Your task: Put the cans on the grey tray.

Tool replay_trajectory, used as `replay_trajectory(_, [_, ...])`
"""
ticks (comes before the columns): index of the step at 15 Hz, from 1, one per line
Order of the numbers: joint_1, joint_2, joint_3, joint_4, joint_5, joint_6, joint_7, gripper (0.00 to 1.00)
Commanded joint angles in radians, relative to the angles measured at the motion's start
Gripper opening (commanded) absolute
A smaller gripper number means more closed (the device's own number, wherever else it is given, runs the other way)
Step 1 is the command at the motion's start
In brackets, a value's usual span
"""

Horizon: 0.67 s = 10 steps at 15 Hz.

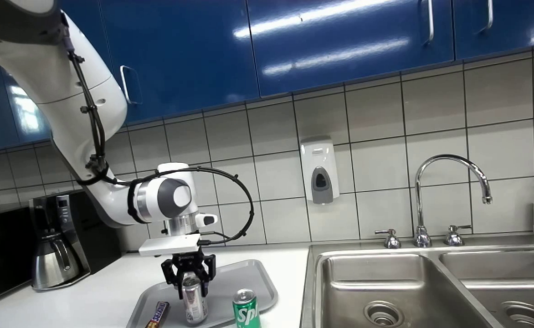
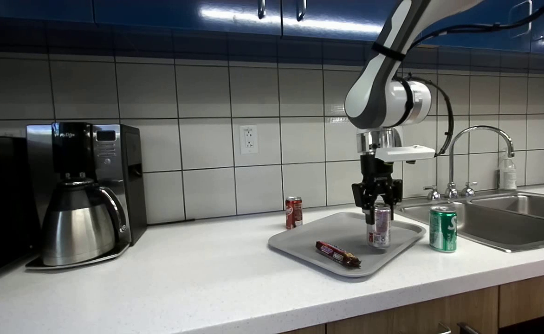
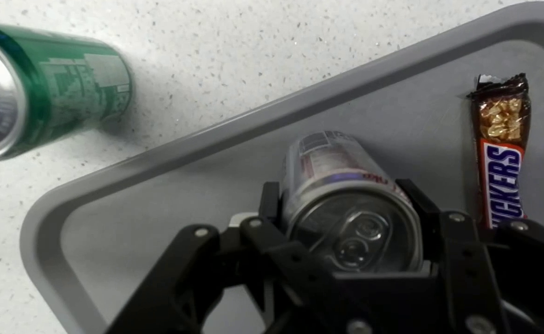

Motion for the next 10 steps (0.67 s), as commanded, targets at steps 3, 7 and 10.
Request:
replay_trajectory(3, [0.004, 0.022, 0.015, 0.032, -0.010, -0.003, 0.020, 0.88])
replay_trajectory(7, [0.008, 0.017, 0.015, 0.023, -0.015, -0.004, 0.019, 1.00])
replay_trajectory(10, [0.006, -0.016, 0.016, 0.021, -0.008, -0.028, 0.010, 1.00])
